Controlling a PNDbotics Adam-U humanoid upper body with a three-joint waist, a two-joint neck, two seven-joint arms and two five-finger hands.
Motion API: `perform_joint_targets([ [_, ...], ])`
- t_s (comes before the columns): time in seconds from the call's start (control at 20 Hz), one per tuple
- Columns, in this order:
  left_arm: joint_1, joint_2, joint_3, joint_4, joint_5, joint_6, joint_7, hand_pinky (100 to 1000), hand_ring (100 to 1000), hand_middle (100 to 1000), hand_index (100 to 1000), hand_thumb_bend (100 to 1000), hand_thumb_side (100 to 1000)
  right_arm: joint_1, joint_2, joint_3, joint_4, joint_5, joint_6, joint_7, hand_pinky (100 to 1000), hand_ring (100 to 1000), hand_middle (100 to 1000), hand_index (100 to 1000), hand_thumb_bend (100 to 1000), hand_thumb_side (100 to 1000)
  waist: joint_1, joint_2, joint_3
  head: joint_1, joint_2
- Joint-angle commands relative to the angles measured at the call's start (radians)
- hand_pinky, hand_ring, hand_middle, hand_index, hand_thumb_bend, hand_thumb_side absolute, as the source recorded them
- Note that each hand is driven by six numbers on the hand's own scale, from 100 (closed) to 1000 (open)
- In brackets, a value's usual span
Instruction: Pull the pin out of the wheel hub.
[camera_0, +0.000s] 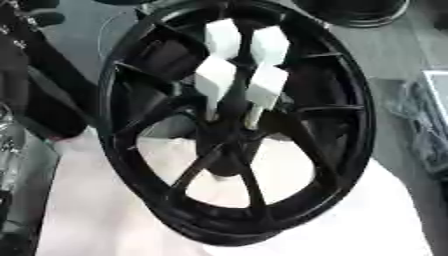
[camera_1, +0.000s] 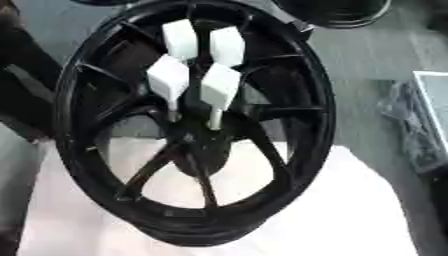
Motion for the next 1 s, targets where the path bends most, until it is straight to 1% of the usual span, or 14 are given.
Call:
perform_joint_targets([
  [0.05, -0.013, 0.017, 0.01, -0.021, -0.007, -0.004, 0.001, 650, 622, 533, 659, 132, 683, -0.006, -0.044, -0.02, -0.013, 0.013, 0.005, 0.003, 744, 854, 665, 835, 100, 100, 0.003, -0.017, -0.002, -0.001, -0.009],
  [0.45, -0.013, 0.016, 0.009, -0.021, -0.008, -0.004, 0.002, 650, 622, 532, 660, 132, 683, -0.005, -0.044, -0.018, -0.016, 0.02, 0.013, 0.003, 747, 856, 670, 838, 100, 100, 0.002, -0.02, -0.002, 0.001, -0.012],
  [0.6, -0.011, 0.018, 0.008, -0.021, -0.008, -0.002, 0.002, 650, 622, 532, 659, 132, 683, -0.012, -0.037, 0.0, -0.022, 0.039, 0.027, 0.016, 746, 854, 671, 839, 100, 100, 0.001, -0.023, -0.003, -0.001, -0.01],
  [0.65, -0.009, 0.019, 0.007, -0.021, -0.008, -0.001, 0.001, 649, 622, 531, 659, 131, 683, -0.019, -0.024, 0.013, -0.024, 0.055, 0.042, 0.029, 741, 849, 665, 836, 100, 100, 0.0, -0.025, -0.004, -0.003, -0.01],
  [0.85, 0.001, 0.023, 0.005, -0.021, -0.008, 0.005, 0.001, 649, 622, 531, 659, 131, 683, -0.061, 0.064, 0.08, -0.057, 0.138, 0.121, 0.1, 733, 842, 655, 830, 105, 100, 0.0, -0.035, -0.011, -0.012, -0.001],
  [1.0, 0.004, 0.025, 0.007, -0.021, -0.009, 0.006, 0.003, 649, 622, 530, 659, 130, 682, -0.073, 0.105, 0.126, -0.104, 0.197, 0.185, 0.113, 717, 831, 645, 828, 128, 100, -0.002, -0.04, -0.014, -0.011, 0.002],
])
